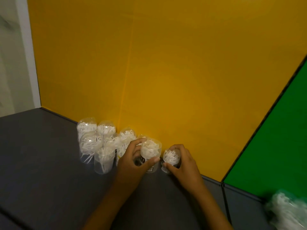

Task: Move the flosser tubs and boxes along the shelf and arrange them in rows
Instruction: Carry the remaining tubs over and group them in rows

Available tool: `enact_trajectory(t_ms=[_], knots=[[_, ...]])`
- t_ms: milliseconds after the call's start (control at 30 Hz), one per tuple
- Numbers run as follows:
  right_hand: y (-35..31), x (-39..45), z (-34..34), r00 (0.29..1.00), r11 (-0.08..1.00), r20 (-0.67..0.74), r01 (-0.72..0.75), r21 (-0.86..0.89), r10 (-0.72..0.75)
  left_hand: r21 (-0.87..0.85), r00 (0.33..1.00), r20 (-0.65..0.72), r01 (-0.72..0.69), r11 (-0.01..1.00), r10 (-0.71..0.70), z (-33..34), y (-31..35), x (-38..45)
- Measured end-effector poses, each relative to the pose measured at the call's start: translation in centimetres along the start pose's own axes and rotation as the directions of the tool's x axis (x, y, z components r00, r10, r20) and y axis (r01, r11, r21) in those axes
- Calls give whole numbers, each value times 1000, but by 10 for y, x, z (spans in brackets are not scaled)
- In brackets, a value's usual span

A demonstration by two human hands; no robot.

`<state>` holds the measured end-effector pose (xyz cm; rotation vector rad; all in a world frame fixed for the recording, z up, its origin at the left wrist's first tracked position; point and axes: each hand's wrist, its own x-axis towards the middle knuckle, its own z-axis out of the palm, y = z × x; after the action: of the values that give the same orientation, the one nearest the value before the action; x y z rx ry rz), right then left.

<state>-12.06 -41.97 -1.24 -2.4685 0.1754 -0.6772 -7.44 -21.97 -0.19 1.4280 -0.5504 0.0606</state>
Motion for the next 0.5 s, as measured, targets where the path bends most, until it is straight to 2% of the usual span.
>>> enact_trajectory(t_ms=[133, 267, 400, 500], knots=[[2, -1, -7, 993, 981, -16, -116, 158, 120, -26, 1000, 16, 12, 1000, -11, -3, -5, -3], [2, -7, -26, 968, 910, -9, -233, 343, 252, -11, 998, 65, 15, 1000, -14, -3, -6, -5], [3, -25, -51, 959, 852, -13, -245, 462, 283, -16, 990, 138, 22, 1000, -20, -1, -7, -6], [-2, -47, -70, 962, 841, -35, -218, 495, 270, -35, 990, 139, 29, 999, -24, 7, 1, -10]])
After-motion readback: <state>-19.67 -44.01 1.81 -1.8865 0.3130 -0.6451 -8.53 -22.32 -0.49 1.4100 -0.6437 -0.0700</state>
